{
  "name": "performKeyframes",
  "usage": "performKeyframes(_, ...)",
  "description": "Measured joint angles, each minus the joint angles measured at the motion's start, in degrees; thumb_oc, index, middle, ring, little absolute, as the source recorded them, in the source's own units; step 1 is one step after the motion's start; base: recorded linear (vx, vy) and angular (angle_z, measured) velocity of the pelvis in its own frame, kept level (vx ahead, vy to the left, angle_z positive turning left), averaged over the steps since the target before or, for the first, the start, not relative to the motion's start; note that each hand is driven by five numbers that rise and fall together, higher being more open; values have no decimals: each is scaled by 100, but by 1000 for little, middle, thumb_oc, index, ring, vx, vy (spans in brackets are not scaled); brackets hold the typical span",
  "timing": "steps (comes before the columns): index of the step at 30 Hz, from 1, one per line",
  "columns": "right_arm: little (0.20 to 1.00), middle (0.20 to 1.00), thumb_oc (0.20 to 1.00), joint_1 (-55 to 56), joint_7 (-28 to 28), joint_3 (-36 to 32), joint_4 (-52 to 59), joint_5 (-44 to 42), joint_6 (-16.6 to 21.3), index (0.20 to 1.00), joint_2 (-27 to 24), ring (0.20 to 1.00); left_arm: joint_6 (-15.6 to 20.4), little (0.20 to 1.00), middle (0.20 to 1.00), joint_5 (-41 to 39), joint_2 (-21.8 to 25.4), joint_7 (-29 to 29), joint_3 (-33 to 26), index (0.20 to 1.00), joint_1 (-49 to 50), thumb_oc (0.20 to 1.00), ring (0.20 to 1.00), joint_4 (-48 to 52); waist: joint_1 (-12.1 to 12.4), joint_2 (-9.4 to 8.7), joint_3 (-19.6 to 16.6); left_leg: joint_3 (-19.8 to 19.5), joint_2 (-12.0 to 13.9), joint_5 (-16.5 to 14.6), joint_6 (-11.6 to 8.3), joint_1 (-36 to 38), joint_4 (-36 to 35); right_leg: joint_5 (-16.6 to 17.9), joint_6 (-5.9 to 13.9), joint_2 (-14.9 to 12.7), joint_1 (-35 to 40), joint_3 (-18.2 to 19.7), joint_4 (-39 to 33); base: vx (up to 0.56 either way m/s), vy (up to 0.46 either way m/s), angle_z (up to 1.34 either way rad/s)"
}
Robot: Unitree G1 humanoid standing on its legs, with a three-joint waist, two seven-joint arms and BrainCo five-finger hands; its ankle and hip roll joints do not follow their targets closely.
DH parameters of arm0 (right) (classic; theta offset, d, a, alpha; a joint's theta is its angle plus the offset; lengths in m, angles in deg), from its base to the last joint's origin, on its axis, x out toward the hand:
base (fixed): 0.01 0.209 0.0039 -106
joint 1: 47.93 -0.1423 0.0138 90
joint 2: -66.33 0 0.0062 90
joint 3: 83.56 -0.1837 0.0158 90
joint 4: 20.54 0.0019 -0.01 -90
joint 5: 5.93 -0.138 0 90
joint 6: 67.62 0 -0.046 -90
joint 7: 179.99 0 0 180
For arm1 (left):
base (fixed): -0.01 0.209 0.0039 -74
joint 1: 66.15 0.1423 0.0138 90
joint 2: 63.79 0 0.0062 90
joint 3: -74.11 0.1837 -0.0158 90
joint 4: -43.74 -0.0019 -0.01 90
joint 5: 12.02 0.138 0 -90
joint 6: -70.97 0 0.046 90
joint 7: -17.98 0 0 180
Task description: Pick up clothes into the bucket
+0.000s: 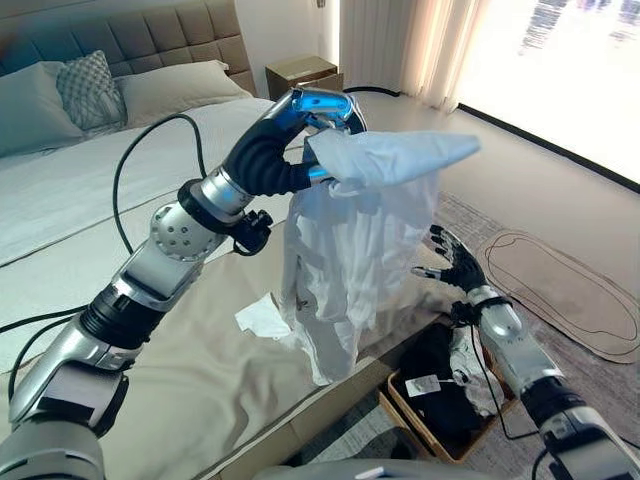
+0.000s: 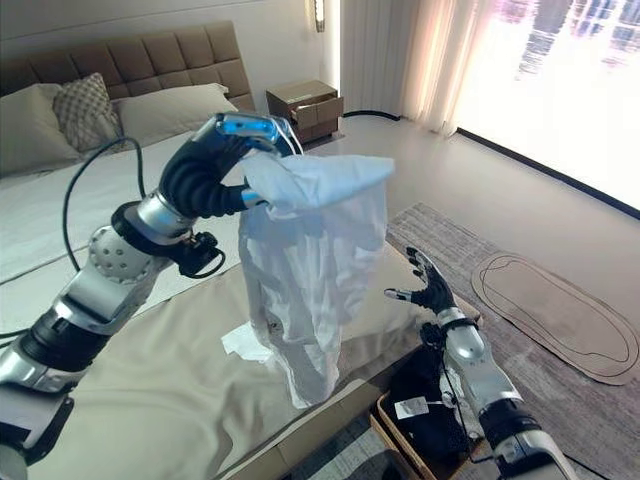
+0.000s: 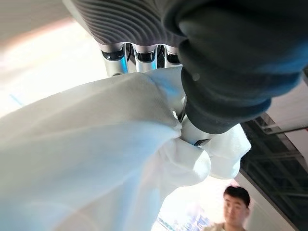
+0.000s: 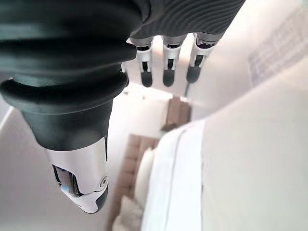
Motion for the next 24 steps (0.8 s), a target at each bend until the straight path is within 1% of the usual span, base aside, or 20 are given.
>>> performKeyframes(4,1000,1000,1000,315,-523,2,183,-353,0,1000,-64,1000,-16,200,200,261,29,-27,-43,200,95,200,200,-70,6,2,-4,0,1,-1,-1,4,-1,0,0,-2,5,-1,0,0,0,0)
performKeyframes(8,1000,1000,1000,447,-859,103,225,-378,-7,1000,-57,1000,-50,200,200,261,3,-27,-238,200,250,200,200,-73,0,-1,-7,6,3,-1,-2,5,0,-1,1,-2,1,0,0,0,0,0)
performKeyframes(12,1000,1000,1000,412,-1035,549,467,-369,-19,1000,5,1000,-54,200,200,276,-193,-26,-241,200,261,200,200,-70,15,-4,-11,13,7,-1,-2,8,0,-1,1,-2,-1,5,-1,0,0,0)
performKeyframes(16,1000,1000,1000,148,-1100,917,539,-308,-30,1000,229,1000,-57,200,200,392,-306,-21,-240,200,262,200,200,-66,11,-5,-17,23,8,-1,-2,15,0,-1,1,-3,-4,23,-1,0,0,0)
performKeyframes(19,1000,1000,1000,-78,-1082,1044,540,-286,-33,1000,421,1000,-58,200,200,390,-434,-18,-240,200,271,200,200,-61,13,-5,-18,27,7,-1,-2,16,0,0,1,-3,-5,26,-1,0,0,0)
performKeyframes(20,1000,1000,1000,-149,-1022,1069,541,-260,-32,1000,525,1000,-59,200,200,390,-471,-18,-240,200,271,200,200,-52,13,-4,-19,29,7,-1,-2,17,0,0,1,-3,-5,30,-1,0,0,0)
performKeyframes(24,1000,1000,1000,-228,-758,1117,536,17,-32,1000,651,1000,-63,200,200,386,-566,-19,-240,200,282,200,200,13,22,-4,-20,31,3,-1,-2,18,0,0,0,-4,-5,53,-1,0,0,0)
